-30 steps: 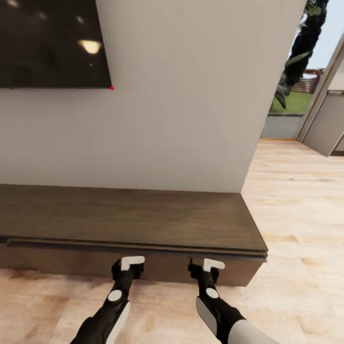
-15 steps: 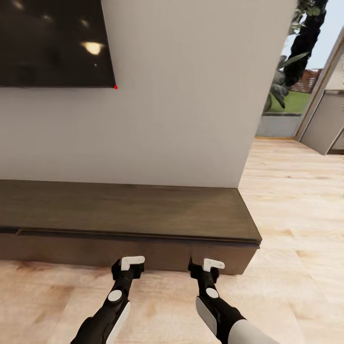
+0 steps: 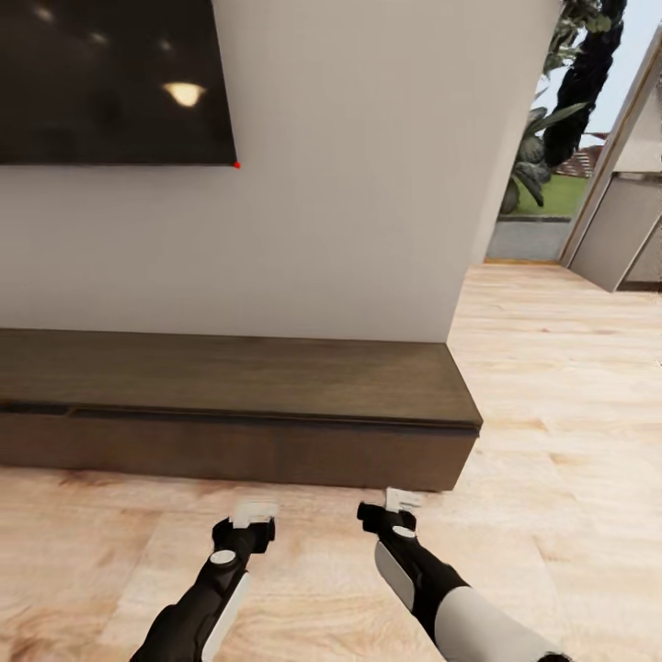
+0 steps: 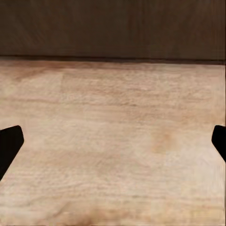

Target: Place each of the two pumpkins and all three candles from the living room inside a cabinet in the living room (use any cabinet), then make sure every cabinet is closed, and position the cauldron so it is next to a table in the living room.

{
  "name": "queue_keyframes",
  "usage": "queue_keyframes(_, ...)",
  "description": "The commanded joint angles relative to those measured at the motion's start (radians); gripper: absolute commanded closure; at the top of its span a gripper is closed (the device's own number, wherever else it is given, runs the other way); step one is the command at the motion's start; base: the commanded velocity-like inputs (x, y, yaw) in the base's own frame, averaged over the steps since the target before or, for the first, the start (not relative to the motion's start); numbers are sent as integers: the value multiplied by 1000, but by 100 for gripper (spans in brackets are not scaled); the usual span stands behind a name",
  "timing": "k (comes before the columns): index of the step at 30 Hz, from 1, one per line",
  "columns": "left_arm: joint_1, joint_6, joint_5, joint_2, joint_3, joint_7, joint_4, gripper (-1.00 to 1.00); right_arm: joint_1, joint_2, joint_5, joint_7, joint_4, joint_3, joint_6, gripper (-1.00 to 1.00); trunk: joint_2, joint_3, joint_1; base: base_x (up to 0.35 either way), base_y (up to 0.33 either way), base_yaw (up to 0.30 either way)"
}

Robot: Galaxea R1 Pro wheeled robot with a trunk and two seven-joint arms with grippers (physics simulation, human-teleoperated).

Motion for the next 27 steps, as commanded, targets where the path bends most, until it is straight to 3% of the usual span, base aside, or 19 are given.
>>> queue_keyframes(1, -2, 68, 0, 0, 1, -1, -19, -100, -8, 0, -26, -1, -7, 0, 50, -100, 0, 0, 0, -329, 0, 0)
queue_keyframes(3, -4, 220, 1, 2, 2, -2, -76, -100, -19, 0, -68, -3, -23, 0, 134, -100, 0, 0, 0, -321, 0, 0)
queue_keyframes(4, -4, 260, 1, 2, 3, -3, -93, -100, -21, 0, -76, -3, -26, 0, 152, -100, 0, 0, 0, -317, 0, 0)
queue_keyframes(5, -4, 376, 1, 3, 9, -5, -143, -100, -24, 0, -90, -5, -38, 0, 200, -100, 0, 0, 0, -313, 0, 0)
queue_keyframes(8, -5, 526, 2, 1, 37, -5, -221, -100, -27, 0, -101, -8, -70, -1, 272, -100, 0, 0, 0, -308, 0, 0)
queue_keyframes(10, -5, 591, 3, 0, 60, -6, -268, -100, -27, 0, -105, -9, -89, -7, 331, -100, 0, 0, 0, -224, 0, 0)
queue_keyframes(13, -5, 639, 20, -1, 97, -6, -298, -100, -29, 0, -105, -22, -101, -69, 441, -100, 0, 0, 0, -69, 0, 0)
queue_keyframes(19, -5, 686, 40, 1, 116, -6, -294, -100, -29, 0, -107, -75, -97, -116, 514, -100, 42, 19, -23, -10, 0, 0)
queue_keyframes(21, -5, 689, 43, 1, 141, -5, -273, -100, -25, 0, -107, -79, -97, -147, 541, -100, 56, 25, -31, -1, 0, 0)
queue_keyframes(23, -5, 689, 44, 3, 186, -6, -234, -100, -15, -22, -106, -79, -99, -181, 583, -100, 70, 31, -38, 0, 0, 0)
queue_keyframes(27, -5, 680, 44, 4, 245, -8, -125, -100, 24, -80, -106, -76, -100, -198, 603, -100, 98, 44, -54, 0, 0, 0)
